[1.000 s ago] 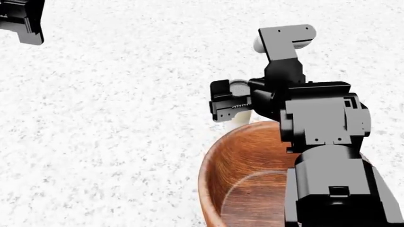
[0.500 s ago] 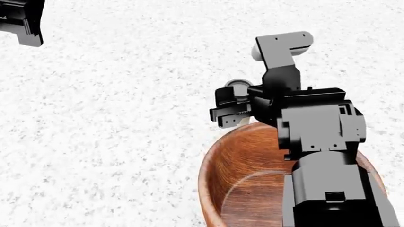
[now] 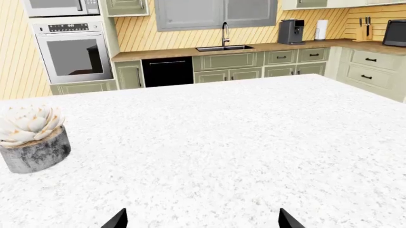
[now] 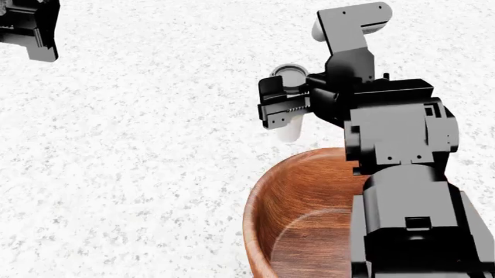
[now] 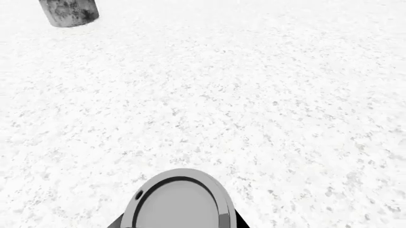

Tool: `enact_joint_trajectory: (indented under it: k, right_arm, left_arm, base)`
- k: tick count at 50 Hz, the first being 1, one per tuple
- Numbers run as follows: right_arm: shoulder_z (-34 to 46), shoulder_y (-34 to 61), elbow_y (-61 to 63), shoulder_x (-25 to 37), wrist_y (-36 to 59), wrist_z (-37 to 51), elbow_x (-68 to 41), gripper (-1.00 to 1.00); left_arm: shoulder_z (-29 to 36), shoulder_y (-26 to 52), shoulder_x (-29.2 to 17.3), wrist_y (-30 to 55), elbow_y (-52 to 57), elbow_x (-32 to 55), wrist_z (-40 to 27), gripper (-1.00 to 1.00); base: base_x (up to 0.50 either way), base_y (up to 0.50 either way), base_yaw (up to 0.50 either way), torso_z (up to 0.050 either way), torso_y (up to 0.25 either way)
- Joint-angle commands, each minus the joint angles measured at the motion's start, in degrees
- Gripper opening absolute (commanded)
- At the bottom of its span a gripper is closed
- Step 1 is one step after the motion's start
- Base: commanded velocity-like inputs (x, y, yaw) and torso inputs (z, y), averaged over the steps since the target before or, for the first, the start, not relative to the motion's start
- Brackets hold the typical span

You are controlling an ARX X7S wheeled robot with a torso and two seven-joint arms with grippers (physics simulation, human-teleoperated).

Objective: Place the cup inside the bowl on the dining table and move the bowl to any counter.

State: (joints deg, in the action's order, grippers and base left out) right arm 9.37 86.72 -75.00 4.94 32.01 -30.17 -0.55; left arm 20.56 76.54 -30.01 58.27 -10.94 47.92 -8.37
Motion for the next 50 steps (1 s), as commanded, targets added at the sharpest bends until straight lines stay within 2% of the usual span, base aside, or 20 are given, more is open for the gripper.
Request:
enact_joint_trajectory:
  k: [1, 3, 6, 12, 24, 25, 28, 31, 32, 35, 36, 42, 50]
  right_arm:
    - [-0.27, 4.88, 0.19, 0.27, -0.07, -2.69, 0.21, -1.00]
    - [-0.13, 4.78, 1.92, 0.50, 1.26, -3.09, 0.23, -1.00]
    - [0.07, -2.87, 25.27, 2.31, 16.51, -4.36, -0.19, -1.00]
    - [0.42, -7.74, 55.55, 5.62, 36.77, -7.05, -1.63, -1.00]
    - [1.38, -7.66, 80.58, 11.65, 57.97, -8.94, -4.58, -1.00]
    - [1.37, -7.59, 80.74, 12.35, 57.98, -7.02, -7.24, -1.00]
    - [1.43, -5.52, 81.08, 21.56, 57.97, 18.49, -33.02, -1.00]
    - [-0.01, -4.49, 81.37, 24.93, 57.76, 43.16, -58.80, -1.00]
    - [-3.12, -5.12, 81.09, 24.84, 57.74, 48.95, -67.40, -1.00]
    - [-4.84, -6.06, 80.47, 27.13, 57.21, 62.62, -92.17, -1.00]
    - [-4.24, -6.69, 80.64, 28.35, 56.95, 66.72, -97.37, -1.00]
    - [3.03, -5.99, 81.68, 34.73, 52.64, 79.73, -118.00, -1.00]
    - [7.02, -8.33, 86.04, 40.79, 46.49, 86.16, -129.81, -1.00]
  left_arm:
    - [0.25, -0.75, 0.18, -0.92, -0.24, -0.26, 0.17, 1.00]
    - [0.26, -0.61, 0.15, -0.76, -0.17, -0.14, 0.23, 1.00]
    - [0.14, -0.44, 0.19, -0.38, 0.29, 0.12, -0.14, 1.00]
    - [-0.54, -1.88, 0.15, 0.64, 3.04, 1.33, -1.73, 1.00]
    - [-2.33, -4.69, 0.29, 0.18, 6.95, 2.60, -4.60, 1.00]
    - [-2.17, -5.04, 0.48, 0.02, 7.27, 2.46, -4.89, 1.00]
    - [-2.58, -5.09, 0.64, 0.00, 6.70, 2.95, -4.67, 1.00]
    - [-2.42, -5.16, 0.79, -0.34, 6.75, 2.72, -4.73, 1.00]
    - [-2.55, -5.27, 0.73, -0.06, 6.99, 3.08, -4.74, 1.00]
    - [-2.98, -5.50, 0.73, 0.38, 7.57, 3.95, -4.78, 1.00]
    - [-2.80, -5.86, 0.47, 0.22, 8.28, 3.85, -4.71, 1.00]
    - [-4.20, -9.06, 0.32, -1.59, 12.34, 4.15, -6.78, 1.00]
    - [-5.24, -11.07, -0.09, -1.36, 13.79, 5.40, -7.67, 1.00]
  base:
    - [0.00, 0.00, 0.00, 0.000, 0.000]
    - [0.00, 0.00, 0.00, 0.000, 0.005]
    - [0.00, 0.00, 0.00, 0.000, 0.000]
    - [0.00, 0.00, 0.00, 0.000, 0.000]
    - [0.00, 0.00, 0.00, 0.000, 0.001]
    - [0.00, 0.00, 0.00, 0.000, 0.000]
    - [0.00, 0.00, 0.00, 0.000, 0.000]
    - [0.00, 0.00, 0.00, 0.000, 0.000]
    - [0.00, 0.00, 0.00, 0.000, 0.000]
    - [0.00, 0.00, 0.00, 0.000, 0.000]
    - [0.00, 0.00, 0.00, 0.000, 0.000]
    - [0.00, 0.00, 0.00, 0.000, 0.000]
    - [0.00, 0.00, 0.00, 0.000, 0.000]
